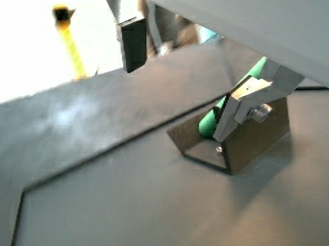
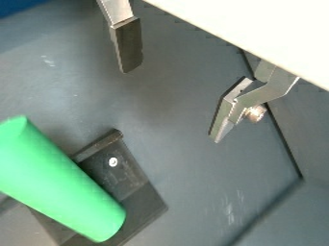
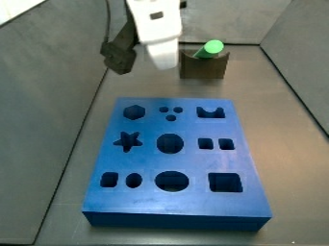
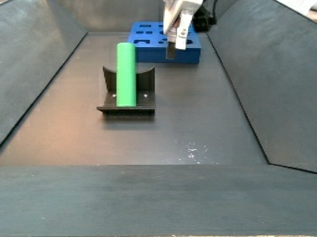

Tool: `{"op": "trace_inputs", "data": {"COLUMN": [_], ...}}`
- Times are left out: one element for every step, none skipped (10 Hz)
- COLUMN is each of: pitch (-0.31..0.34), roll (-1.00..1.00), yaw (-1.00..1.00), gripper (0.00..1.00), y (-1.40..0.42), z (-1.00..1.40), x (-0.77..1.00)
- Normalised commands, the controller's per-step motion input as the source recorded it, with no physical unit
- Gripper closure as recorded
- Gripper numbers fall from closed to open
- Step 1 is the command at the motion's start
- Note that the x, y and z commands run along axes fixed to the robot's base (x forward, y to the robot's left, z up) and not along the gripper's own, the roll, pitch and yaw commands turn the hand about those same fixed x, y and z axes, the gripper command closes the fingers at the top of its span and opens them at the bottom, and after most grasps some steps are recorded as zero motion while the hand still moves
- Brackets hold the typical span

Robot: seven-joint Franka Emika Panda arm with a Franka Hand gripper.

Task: Pick up the oval object. Move up. Place the oval object on the fixture. Regrasp the oval object. Move to above the board. Insert the oval object.
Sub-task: Regrasp the oval object.

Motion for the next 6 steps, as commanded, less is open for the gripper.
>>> {"op": "trace_inputs", "data": {"pitch": [0.513, 0.646, 0.678, 0.667, 0.644, 0.581], "roll": [0.7, 0.47, 0.38, 0.28, 0.23, 0.18], "yaw": [-0.69, -0.41, -0.27, -0.01, 0.14, 0.31], "gripper": [0.0, 0.0, 0.0, 0.0, 0.0, 0.0], "y": [-0.01, -0.01, 0.0, -0.01, -0.03, -0.05], "z": [-0.03, -0.03, -0.02, -0.02, -0.02, 0.0], "x": [0.0, 0.03, 0.04, 0.06, 0.06, 0.06]}}
